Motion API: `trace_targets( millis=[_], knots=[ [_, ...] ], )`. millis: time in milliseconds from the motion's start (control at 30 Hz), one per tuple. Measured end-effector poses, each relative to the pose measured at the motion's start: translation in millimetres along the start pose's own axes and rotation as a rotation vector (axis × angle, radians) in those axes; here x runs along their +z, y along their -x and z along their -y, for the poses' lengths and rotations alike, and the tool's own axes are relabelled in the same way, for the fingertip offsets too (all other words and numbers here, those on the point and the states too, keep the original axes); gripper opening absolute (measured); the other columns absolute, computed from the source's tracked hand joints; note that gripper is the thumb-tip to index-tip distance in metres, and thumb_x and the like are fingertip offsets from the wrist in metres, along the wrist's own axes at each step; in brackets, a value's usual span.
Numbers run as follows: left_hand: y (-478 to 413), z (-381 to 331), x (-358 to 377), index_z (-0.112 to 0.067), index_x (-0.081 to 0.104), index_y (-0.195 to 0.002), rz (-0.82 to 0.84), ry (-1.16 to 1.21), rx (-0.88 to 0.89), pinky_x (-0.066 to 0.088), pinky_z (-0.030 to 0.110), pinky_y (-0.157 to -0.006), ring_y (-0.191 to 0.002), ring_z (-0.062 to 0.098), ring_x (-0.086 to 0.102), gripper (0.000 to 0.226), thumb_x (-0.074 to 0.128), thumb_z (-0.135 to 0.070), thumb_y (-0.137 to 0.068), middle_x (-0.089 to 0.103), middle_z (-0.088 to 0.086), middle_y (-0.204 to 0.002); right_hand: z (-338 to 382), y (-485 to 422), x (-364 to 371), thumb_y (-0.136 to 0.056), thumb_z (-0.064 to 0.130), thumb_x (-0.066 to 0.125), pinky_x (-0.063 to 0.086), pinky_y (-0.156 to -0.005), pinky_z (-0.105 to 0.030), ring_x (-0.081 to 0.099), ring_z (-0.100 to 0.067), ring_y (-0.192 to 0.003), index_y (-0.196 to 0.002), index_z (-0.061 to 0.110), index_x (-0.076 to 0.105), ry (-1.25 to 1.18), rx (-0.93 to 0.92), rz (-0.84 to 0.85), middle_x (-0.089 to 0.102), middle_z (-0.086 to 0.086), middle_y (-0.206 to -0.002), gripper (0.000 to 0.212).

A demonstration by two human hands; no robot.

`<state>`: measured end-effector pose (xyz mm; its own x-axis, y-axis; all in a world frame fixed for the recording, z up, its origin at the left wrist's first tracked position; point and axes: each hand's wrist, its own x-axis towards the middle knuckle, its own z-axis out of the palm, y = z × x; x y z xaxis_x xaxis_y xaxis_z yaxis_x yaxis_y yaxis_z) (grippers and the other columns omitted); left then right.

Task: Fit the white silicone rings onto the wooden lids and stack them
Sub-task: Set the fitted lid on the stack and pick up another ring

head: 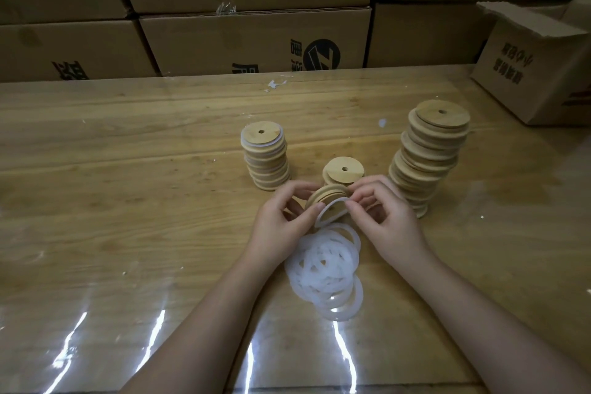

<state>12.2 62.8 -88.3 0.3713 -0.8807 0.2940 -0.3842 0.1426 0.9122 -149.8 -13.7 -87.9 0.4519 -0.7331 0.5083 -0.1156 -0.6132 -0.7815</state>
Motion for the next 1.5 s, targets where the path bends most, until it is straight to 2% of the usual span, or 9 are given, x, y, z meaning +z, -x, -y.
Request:
trace_targets(
  millis=[167, 333, 467, 533, 700, 833, 933, 1100, 1500],
  knots=[
    [1.6, -0.2, 1.0, -0.046, 0.057, -0.088, 0.003, -0.021, 0.044, 0.045, 0.02, -0.059, -0.064, 0.0, 0.053, 0.018, 0.067, -0.036, -0.077, 0.06, -0.027, -0.087, -3.7, 0.2, 1.5, -0.082, 0.004, 0.067, 0.043, -0.06, -0.014, 0.055, -0.014, -0.071, -0.079, 0.009, 0.06, -0.002, 0.04, -0.001, 0.06, 0.001, -0.094, 0.009],
    [4.2, -0.1, 3.3, -0.05, 0.051, -0.089, 0.009, -0.161, 0.1, 0.048, 0.024, -0.057, -0.065, 0.003, 0.058, 0.02, 0.063, -0.053, -0.074, 0.059, -0.019, -0.083, -6.5, -0.6, 1.8, -0.082, 0.004, 0.066, 0.043, -0.058, -0.016, 0.054, -0.013, -0.072, -0.08, 0.009, 0.06, 0.014, 0.039, -0.012, 0.06, 0.001, -0.088, 0.009],
    [4.5, 2.1, 5.9, -0.026, 0.059, -0.088, -0.063, -0.287, 0.172, 0.049, 0.033, -0.057, -0.066, 0.005, 0.055, 0.009, 0.061, -0.033, -0.081, 0.059, -0.011, -0.081, -6.9, -0.5, 1.6, -0.083, 0.005, 0.066, 0.047, -0.058, -0.021, 0.055, -0.011, -0.073, -0.081, 0.01, 0.06, 0.011, 0.048, -0.016, 0.06, 0.001, -0.088, 0.008],
    [3.9, 2.6, 5.6, -0.021, 0.06, -0.088, -0.073, -0.268, 0.142, 0.05, 0.038, -0.058, -0.065, 0.007, 0.056, 0.012, 0.06, -0.032, -0.083, 0.061, -0.008, -0.081, -6.7, -0.4, 1.4, -0.083, 0.005, 0.066, 0.049, -0.058, -0.027, 0.056, -0.012, -0.074, -0.081, 0.008, 0.061, 0.011, 0.044, -0.016, 0.059, 0.0, -0.088, 0.006],
    [4.3, 3.8, 3.7, -0.021, 0.061, -0.091, -0.077, -0.248, 0.109, 0.051, 0.041, -0.059, -0.065, 0.014, 0.061, 0.009, 0.06, -0.03, -0.09, 0.062, -0.01, -0.072, -6.9, -0.9, 2.0, -0.084, 0.005, 0.064, 0.052, -0.061, -0.036, 0.057, -0.012, -0.074, -0.082, 0.009, 0.061, -0.005, 0.047, -0.026, 0.06, 0.003, -0.088, 0.005],
    [3.9, 4.0, 3.2, -0.025, 0.062, -0.09, -0.084, -0.225, 0.071, 0.051, 0.038, -0.061, -0.065, 0.013, 0.062, 0.004, 0.06, -0.028, -0.091, 0.063, -0.013, -0.07, -9.2, -0.8, 2.5, -0.086, 0.006, 0.061, 0.054, -0.064, -0.044, 0.061, -0.015, -0.076, -0.083, 0.012, 0.061, -0.057, 0.078, -0.025, 0.061, 0.005, -0.089, 0.006],
    [3.4, 4.1, 3.2, -0.026, 0.062, -0.088, -0.099, -0.218, 0.062, 0.049, 0.033, -0.06, -0.063, 0.01, 0.06, 0.002, 0.061, -0.028, -0.09, 0.062, -0.015, -0.069, -11.3, -0.7, 2.3, -0.086, 0.007, 0.062, 0.055, -0.063, -0.044, 0.061, -0.015, -0.076, -0.083, 0.014, 0.061, -0.061, 0.09, -0.017, 0.061, 0.007, -0.089, 0.007],
    [1.4, 3.9, 2.9, -0.02, 0.065, -0.089, -0.11, -0.183, 0.036, 0.052, 0.043, -0.062, -0.067, 0.017, 0.063, 0.006, 0.062, -0.024, -0.09, 0.065, -0.009, -0.072, -12.0, -0.8, 2.0, -0.085, 0.006, 0.062, 0.055, -0.063, -0.043, 0.061, -0.014, -0.075, -0.082, 0.016, 0.061, -0.056, 0.098, -0.009, 0.061, 0.009, -0.089, 0.01],
    [1.2, 1.1, 1.8, -0.017, 0.064, -0.087, -0.111, -0.203, -0.026, 0.052, 0.044, -0.064, -0.07, 0.018, 0.061, 0.009, 0.06, -0.024, -0.09, 0.065, -0.006, -0.075, -11.6, -1.3, 1.6, -0.086, 0.004, 0.061, 0.056, -0.065, -0.045, 0.06, -0.014, -0.078, -0.083, 0.01, 0.061, -0.073, 0.142, 0.031, 0.061, 0.001, -0.088, 0.007]
  ],
)
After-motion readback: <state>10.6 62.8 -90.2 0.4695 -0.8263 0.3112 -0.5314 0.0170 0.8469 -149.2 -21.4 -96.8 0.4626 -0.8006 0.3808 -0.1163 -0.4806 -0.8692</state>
